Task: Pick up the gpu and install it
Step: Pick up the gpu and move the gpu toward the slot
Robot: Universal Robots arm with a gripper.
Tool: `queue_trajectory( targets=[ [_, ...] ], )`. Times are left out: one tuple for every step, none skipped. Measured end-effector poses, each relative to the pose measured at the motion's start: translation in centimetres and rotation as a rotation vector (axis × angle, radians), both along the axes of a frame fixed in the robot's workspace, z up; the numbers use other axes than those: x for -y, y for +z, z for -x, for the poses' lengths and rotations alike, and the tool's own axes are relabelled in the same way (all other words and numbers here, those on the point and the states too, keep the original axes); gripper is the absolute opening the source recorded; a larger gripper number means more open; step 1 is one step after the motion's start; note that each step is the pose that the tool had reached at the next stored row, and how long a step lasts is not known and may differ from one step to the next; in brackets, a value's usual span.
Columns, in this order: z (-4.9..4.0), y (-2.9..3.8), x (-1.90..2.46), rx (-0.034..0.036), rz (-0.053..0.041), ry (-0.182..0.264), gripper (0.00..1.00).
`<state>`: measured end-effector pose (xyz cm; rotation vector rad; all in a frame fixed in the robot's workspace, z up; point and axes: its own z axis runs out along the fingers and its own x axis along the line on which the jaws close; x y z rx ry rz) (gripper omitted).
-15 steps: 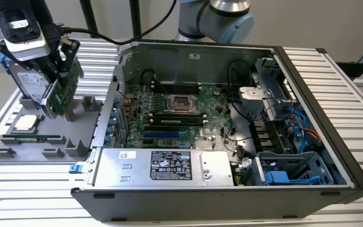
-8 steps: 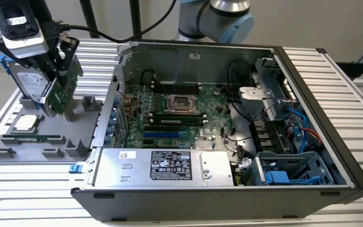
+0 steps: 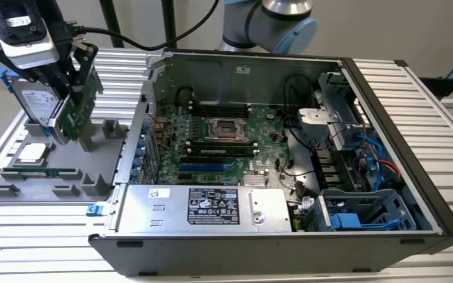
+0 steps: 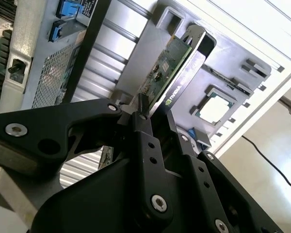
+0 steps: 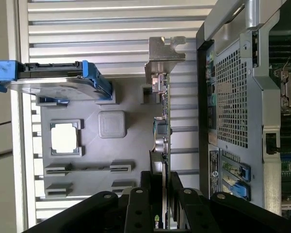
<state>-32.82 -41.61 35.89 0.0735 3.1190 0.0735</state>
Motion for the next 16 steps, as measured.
queue_trajectory(
  targets=[
    [0.00, 0.05, 0.00, 0.0000, 0.0000, 0.000, 0.00],
    [0.00, 0.11, 0.00, 0.0000, 0.0000, 0.000, 0.00],
    [0.00, 0.16, 0.00, 0.0000, 0.0000, 0.000, 0.00],
    [0.01, 0.22, -0.01, 0.0000, 0.0000, 0.000, 0.00],
    [0.01, 0.28, -0.01, 0.0000, 0.0000, 0.000, 0.00],
    [0.01, 0.34, -0.01, -0.0001, 0.0001, 0.000, 0.00],
    [0.01, 0.39, -0.01, 0.0000, 0.0000, 0.000, 0.00],
    [0.01, 0.44, -0.01, 0.0000, 0.0000, 0.000, 0.00],
    [0.01, 0.49, -0.01, 0.0000, -0.0001, 0.000, 0.00],
    [0.01, 0.54, 0.00, 0.0001, 0.0000, 0.000, 0.00],
    [0.00, 0.59, 0.00, 0.0000, 0.0000, 0.000, 0.00],
    [0.00, 0.64, 0.00, 0.0001, 0.0000, 0.000, 0.00],
    [0.00, 0.68, 0.00, 0.0000, 0.0000, 0.000, 0.00],
    [0.00, 0.73, 0.00, 0.0001, -0.0001, 0.000, 0.00],
    [0.00, 0.78, 0.00, 0.0001, -0.0001, 0.000, 0.00],
    [0.00, 0.83, 0.00, 0.0000, 0.0000, 0.000, 0.00]
  ],
)
